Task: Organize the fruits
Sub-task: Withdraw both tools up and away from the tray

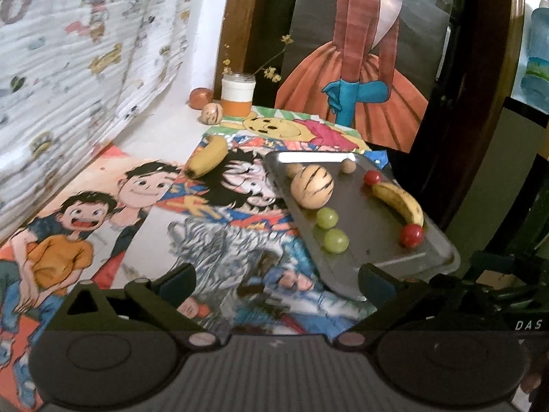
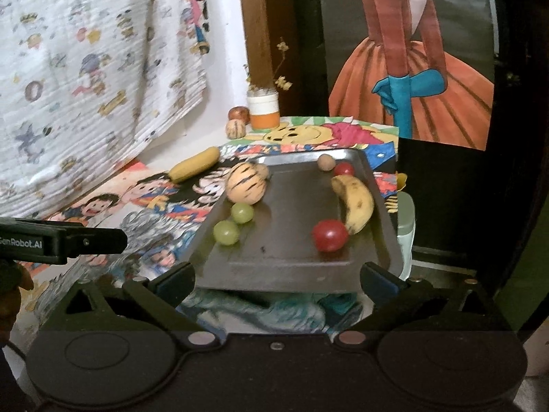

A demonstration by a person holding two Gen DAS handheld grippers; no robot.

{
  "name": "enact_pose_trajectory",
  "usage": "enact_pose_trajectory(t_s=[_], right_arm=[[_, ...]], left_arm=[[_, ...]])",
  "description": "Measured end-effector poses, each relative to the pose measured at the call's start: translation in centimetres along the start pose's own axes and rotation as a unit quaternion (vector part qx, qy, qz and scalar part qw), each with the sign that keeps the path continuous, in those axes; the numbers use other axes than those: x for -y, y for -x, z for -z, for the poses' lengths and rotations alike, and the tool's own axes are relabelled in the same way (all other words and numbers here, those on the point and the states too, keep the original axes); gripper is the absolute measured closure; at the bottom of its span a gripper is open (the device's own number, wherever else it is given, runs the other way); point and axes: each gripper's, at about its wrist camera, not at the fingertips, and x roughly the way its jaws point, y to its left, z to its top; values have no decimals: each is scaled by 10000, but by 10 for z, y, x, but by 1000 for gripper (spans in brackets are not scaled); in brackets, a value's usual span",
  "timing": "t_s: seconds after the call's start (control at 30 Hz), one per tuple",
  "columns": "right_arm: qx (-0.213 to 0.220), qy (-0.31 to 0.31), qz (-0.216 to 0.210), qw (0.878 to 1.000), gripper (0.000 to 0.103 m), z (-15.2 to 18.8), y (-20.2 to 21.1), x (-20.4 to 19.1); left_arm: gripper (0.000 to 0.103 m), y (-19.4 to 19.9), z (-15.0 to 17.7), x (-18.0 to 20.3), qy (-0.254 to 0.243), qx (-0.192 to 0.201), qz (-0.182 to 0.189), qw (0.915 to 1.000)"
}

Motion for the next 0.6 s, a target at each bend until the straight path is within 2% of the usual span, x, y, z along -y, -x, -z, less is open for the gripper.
enact_pose_trajectory(t_s=[0.33, 0.6], right_arm=[[-285, 114, -53, 9995, 1, 13, 11, -24], [-318, 187, -184, 9991, 1, 15, 17, -38]], left_arm=[[0, 20, 22, -14, 30, -167, -231, 9996], [0, 35, 29, -22, 95, -148, -316, 9993]])
